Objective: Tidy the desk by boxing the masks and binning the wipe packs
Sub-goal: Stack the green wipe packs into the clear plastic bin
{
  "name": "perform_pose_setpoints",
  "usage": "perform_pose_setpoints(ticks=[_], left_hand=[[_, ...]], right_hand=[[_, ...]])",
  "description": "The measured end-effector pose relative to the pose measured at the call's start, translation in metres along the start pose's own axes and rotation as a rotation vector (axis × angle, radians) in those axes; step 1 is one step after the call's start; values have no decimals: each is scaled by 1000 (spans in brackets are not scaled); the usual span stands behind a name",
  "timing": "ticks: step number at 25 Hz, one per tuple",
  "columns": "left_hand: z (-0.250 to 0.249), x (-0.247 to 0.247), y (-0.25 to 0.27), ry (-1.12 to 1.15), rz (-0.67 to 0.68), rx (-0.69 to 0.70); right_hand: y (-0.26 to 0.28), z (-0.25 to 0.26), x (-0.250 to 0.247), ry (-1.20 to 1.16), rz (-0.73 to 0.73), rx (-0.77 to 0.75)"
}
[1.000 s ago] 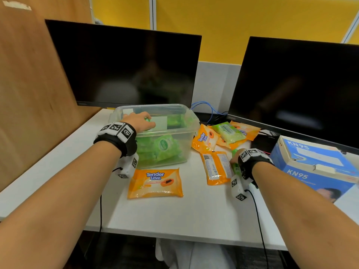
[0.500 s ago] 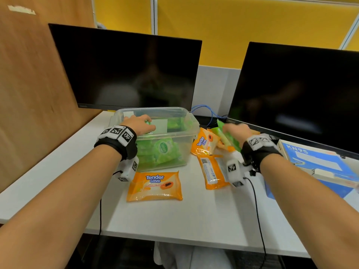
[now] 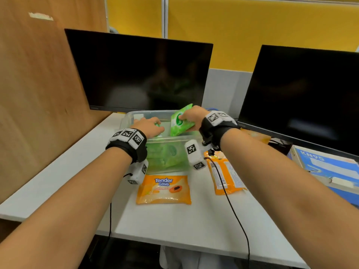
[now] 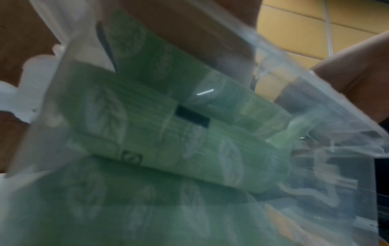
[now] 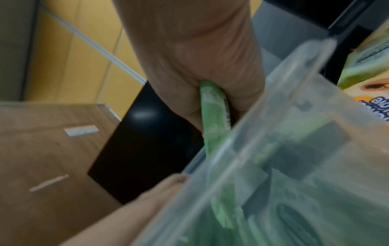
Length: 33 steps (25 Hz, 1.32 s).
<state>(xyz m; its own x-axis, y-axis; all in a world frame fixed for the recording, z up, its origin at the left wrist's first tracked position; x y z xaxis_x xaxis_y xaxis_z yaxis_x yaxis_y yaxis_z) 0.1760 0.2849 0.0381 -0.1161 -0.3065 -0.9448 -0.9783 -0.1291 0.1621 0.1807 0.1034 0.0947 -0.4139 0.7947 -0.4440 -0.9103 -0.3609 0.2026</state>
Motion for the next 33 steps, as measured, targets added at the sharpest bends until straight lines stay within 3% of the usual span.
perform_pose_setpoints(ticks=[1, 3, 5, 7, 8, 10, 12, 15, 21, 26, 31, 33], left_hand=[[-1, 0, 1, 1, 0, -6], [-1, -1, 0, 6, -2, -5], [0, -1, 1, 7, -8, -14], [2, 0, 0, 1, -15, -32], [3, 1, -1, 4, -16, -31], [3, 3, -2, 6, -5, -22], [3, 3, -4, 7, -2, -11], [3, 3, -6, -4, 5, -21], [3, 4, -8, -21, 3, -31], [0, 2, -3, -22, -9, -41], [0, 0, 0, -17, -9, -42], [-1, 0, 0, -15, -7, -35]], right_hand=[[-64, -26, -6, 197, 24, 29], [-144, -58, -16, 617, -2, 96], [-130, -50, 0, 794, 29, 153], [-11, -5, 22, 940, 21, 123], [12, 1, 26, 1004, 29, 162], [17, 4, 28, 1108, 37, 140], [19, 3, 36, 1236, 132, 92], [8, -3, 43, 1242, 202, 151], [-7, -13, 33, 1136, 137, 105], [-10, -13, 40, 1206, 221, 167], [-7, -12, 34, 1300, 114, 25], [-13, -15, 38, 1220, 73, -32]])
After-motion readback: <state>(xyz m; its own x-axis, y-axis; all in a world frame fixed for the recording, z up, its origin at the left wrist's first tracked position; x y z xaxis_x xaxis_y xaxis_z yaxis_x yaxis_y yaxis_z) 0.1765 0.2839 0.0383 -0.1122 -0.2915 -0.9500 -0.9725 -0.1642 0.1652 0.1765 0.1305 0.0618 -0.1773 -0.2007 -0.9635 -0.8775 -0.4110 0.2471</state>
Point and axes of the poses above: each hand's wrist, its own y-axis away from the middle knuckle, its own x-axis out of the palm, z = x × y, the point moved 8 cm from there along -y, towards the middle knuckle, and after that the axes turned 6 degrees about z, right-handed, at the moved point
